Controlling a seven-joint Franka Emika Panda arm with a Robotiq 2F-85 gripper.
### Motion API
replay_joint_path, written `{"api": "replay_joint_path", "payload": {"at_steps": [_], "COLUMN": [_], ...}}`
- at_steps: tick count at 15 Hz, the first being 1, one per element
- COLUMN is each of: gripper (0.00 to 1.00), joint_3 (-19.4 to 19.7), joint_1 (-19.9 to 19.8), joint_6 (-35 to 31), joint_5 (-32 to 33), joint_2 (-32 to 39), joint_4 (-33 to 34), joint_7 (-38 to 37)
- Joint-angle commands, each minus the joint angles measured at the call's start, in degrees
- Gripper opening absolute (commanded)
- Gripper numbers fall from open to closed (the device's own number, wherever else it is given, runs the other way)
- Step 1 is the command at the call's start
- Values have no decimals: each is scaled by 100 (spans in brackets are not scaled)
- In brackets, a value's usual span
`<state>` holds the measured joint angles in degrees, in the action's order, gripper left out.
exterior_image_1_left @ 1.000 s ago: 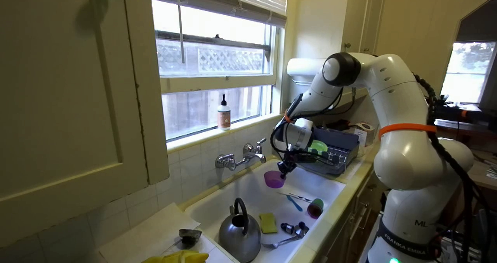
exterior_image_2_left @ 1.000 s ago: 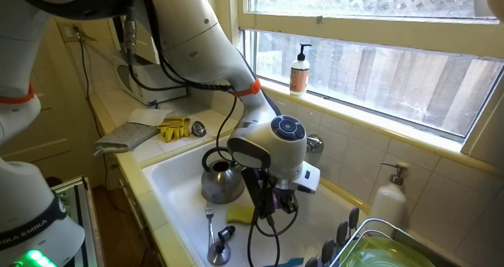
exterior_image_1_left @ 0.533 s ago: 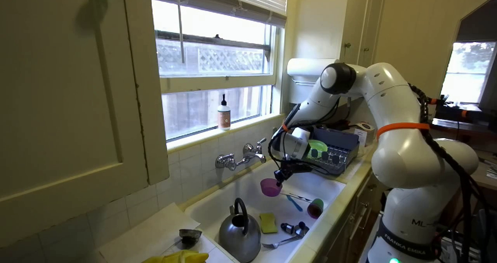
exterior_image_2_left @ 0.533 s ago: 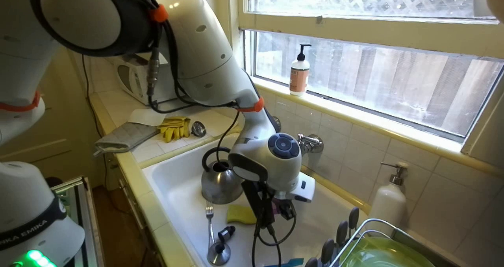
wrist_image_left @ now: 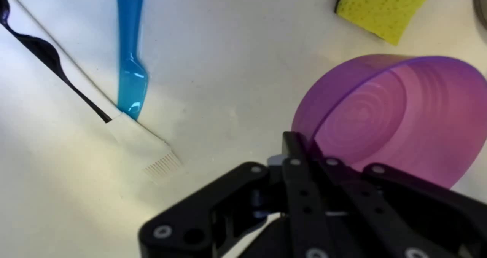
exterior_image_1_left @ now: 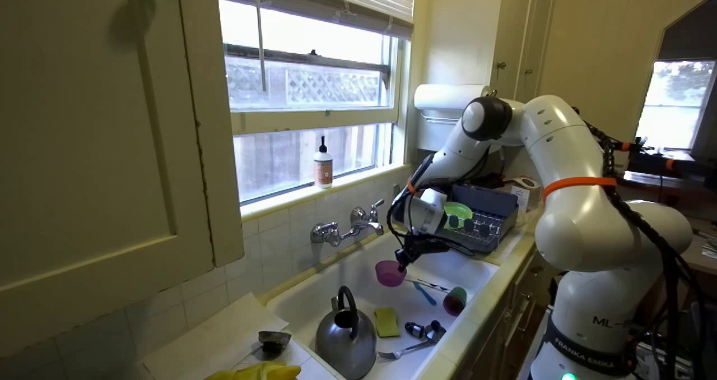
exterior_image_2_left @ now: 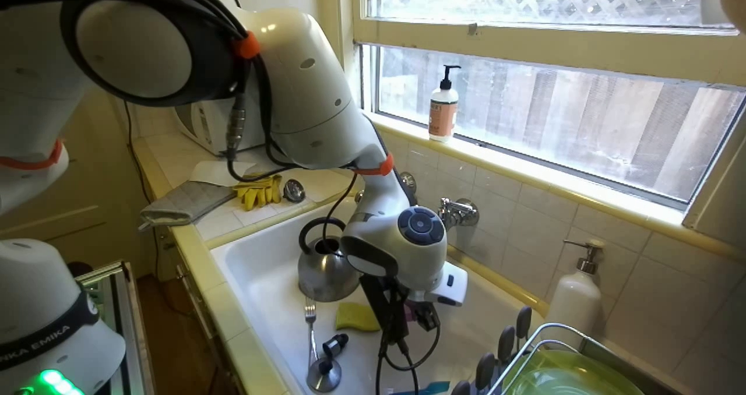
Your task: Take the purple bowl out of the plate rack and put it into the sink the turn on the water to the faucet and put water in it
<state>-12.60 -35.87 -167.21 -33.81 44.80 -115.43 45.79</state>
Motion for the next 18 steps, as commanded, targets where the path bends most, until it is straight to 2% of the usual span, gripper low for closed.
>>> {"api": "replay_joint_path", "payload": {"at_steps": [1,10,18], "gripper": [1,1,1], "joint_3": [-118,-551,-435], "joint_1": [-81,-390,-229], "joint_6": [0,-182,-597], "joint_5": [561,1473,2064], "joint_2": [311,1019,1455], "joint_4": [164,529,905], "joint_7": [-303,-453,-1189]}}
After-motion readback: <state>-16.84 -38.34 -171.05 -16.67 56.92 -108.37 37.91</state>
